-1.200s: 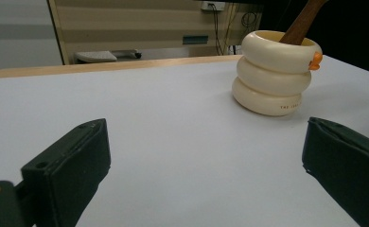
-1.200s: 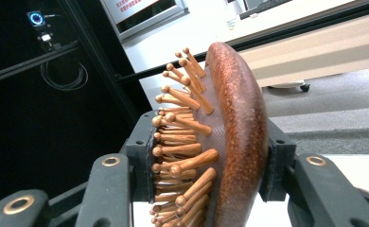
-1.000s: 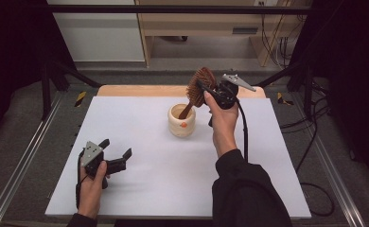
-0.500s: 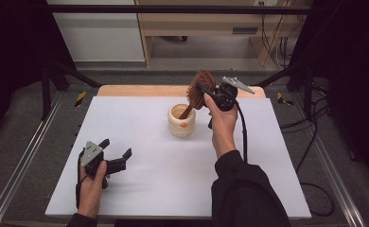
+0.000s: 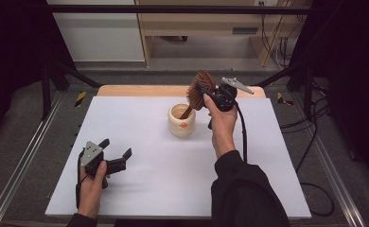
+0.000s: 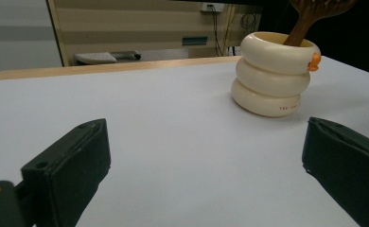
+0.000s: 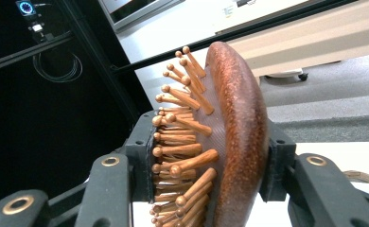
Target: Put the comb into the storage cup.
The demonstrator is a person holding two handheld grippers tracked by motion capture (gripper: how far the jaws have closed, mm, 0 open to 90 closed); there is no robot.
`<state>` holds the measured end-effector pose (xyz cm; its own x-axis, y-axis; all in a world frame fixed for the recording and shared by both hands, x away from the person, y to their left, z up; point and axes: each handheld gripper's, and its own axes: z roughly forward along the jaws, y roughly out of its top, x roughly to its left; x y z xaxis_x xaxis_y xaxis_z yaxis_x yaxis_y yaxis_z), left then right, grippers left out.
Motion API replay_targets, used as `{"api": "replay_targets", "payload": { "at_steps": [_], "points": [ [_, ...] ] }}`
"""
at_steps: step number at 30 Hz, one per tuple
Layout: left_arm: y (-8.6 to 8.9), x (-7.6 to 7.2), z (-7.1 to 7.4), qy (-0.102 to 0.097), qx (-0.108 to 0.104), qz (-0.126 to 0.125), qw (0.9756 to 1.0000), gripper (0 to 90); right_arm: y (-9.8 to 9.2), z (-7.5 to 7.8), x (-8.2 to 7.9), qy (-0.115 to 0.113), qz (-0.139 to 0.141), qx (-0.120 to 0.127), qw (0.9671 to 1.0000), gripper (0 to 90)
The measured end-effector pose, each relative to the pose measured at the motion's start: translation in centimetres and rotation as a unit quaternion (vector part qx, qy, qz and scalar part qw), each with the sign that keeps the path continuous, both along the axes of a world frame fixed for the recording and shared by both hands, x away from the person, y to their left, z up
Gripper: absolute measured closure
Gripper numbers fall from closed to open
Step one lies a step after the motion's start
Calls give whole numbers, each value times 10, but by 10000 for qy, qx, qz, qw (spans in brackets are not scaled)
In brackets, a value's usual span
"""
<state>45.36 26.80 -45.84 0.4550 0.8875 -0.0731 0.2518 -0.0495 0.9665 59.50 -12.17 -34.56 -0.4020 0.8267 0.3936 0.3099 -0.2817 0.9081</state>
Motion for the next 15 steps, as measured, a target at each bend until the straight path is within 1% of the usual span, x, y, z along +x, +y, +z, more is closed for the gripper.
{"api": "replay_targets", "payload": {
  "at_steps": [8, 15],
  "points": [
    [1, 0, 0, -8, -6, 10, 10000, 21, 2, -5, 1, 47, 32, -13, 10000, 507],
    [0, 0, 0, -9, -5, 4, 10000, 21, 3, -6, 2, 48, 40, -24, 10000, 507]
  ]
}}
